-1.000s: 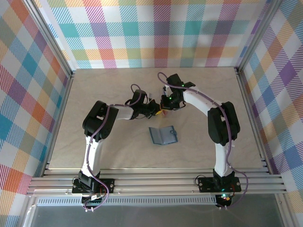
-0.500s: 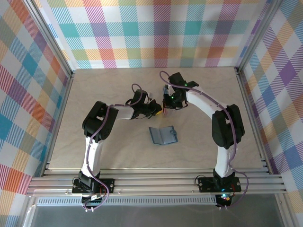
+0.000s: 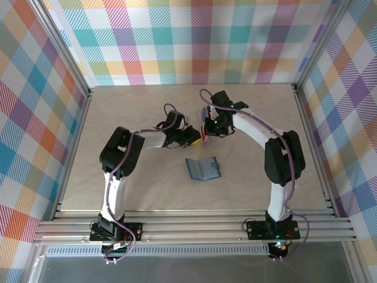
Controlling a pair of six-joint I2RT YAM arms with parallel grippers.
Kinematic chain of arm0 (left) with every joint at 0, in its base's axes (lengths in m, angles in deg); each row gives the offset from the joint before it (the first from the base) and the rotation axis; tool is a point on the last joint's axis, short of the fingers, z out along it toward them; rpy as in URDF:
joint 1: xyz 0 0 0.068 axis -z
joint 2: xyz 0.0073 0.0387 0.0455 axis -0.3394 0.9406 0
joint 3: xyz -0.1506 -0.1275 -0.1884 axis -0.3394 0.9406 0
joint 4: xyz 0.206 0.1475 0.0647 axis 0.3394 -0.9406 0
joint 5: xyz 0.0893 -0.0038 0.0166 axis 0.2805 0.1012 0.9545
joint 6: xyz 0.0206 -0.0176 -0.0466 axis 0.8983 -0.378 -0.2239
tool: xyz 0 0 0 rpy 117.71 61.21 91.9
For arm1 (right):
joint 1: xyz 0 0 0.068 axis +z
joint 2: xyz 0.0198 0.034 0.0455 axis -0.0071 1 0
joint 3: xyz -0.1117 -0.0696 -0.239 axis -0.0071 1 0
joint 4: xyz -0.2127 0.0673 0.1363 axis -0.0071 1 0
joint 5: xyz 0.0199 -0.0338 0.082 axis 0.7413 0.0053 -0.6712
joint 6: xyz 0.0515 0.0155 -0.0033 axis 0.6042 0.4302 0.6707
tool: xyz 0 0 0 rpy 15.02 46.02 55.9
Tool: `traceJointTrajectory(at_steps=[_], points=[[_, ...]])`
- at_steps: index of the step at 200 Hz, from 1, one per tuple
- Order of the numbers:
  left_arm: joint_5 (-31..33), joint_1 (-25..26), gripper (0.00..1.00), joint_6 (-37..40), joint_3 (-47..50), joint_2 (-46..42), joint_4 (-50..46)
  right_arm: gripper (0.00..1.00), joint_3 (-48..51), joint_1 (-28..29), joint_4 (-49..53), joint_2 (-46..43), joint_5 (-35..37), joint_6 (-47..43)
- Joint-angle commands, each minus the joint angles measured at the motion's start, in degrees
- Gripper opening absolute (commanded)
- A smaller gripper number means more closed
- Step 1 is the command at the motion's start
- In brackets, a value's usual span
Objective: Put the credit cards into the card holder
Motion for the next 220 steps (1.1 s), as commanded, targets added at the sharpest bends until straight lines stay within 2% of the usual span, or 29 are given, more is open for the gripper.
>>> traceJointTrajectory(at_steps=[1, 41, 105, 165, 198, 220], points=[[1.2, 0.4, 0.2, 2.4, 0.2, -1.7, -6.7, 0.0, 0.3, -0.4, 0.5, -2.4, -0.6, -1.4], [0.4, 0.5, 0.3, 3.8, -0.9, -2.7, -8.3, 0.0, 0.5, -0.6, 0.2, -2.4, -0.9, -1.4], [1.7, 0.2, 0.34, 6.3, -1.7, -4.8, -12.8, 0.0, 0.5, -0.6, 0.2, -2.9, -1.0, -1.6], [1.7, 0.0, 0.44, 8.8, -1.5, -8.7, -15.2, 0.0, 0.5, -0.6, 0.1, -3.1, -1.3, -1.7], [3.5, 0.2, 0.45, 11.6, -0.6, -13.4, -19.1, 0.0, 0.5, -0.6, -0.1, -3.4, -1.4, -1.8], [6.6, 1.8, 0.39, 15.0, 0.1, -18.0, -23.9, 0.0, 0.3, -0.6, -0.1, -3.3, -1.4, -1.9]])
